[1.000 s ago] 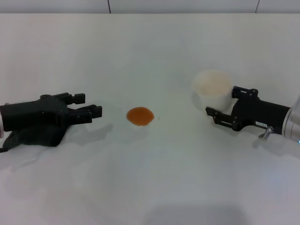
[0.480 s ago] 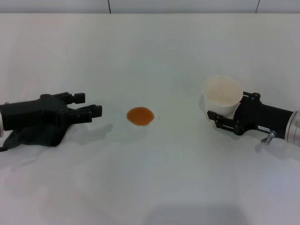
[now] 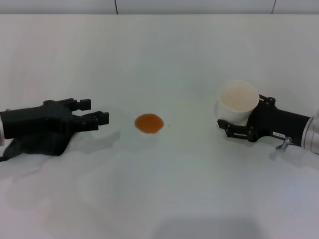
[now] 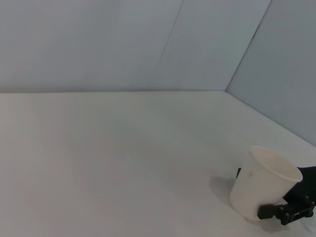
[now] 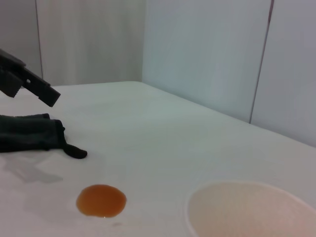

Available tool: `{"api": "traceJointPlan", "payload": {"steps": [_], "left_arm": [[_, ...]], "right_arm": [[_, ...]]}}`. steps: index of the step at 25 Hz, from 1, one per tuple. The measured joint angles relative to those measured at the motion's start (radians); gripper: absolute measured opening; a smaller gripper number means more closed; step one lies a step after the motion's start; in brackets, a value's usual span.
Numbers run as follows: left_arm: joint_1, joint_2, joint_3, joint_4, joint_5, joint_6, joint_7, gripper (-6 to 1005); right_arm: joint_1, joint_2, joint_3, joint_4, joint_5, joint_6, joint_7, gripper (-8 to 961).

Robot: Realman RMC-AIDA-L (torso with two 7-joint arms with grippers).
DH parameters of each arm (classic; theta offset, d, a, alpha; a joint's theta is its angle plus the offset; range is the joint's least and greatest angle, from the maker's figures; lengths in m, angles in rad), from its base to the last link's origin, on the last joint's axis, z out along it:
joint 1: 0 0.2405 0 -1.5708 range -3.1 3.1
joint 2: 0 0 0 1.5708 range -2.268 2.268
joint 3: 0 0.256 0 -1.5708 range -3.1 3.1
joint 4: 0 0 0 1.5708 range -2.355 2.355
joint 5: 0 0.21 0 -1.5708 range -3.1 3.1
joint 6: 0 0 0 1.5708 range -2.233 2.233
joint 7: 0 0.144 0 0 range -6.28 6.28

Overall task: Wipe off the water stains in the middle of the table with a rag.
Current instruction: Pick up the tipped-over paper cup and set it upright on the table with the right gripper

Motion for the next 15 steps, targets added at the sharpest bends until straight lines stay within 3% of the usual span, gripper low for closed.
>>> {"api": "traceJointPlan", "payload": {"steps": [2,15], "left_arm": [[0.000,0.000,0.000,0.000,0.000,0.000,-0.001,849],[-0.001,0.001,-0.004,-0.001,0.000,-0.002,-0.002,848]], "right_arm": [[0.001,-0.001,0.000,0.000,-0.001,-0.004,0.007,840],[-0.007,-0.006,-0.001,-0.022,-0.008,-0.001,0.027,852]]}}
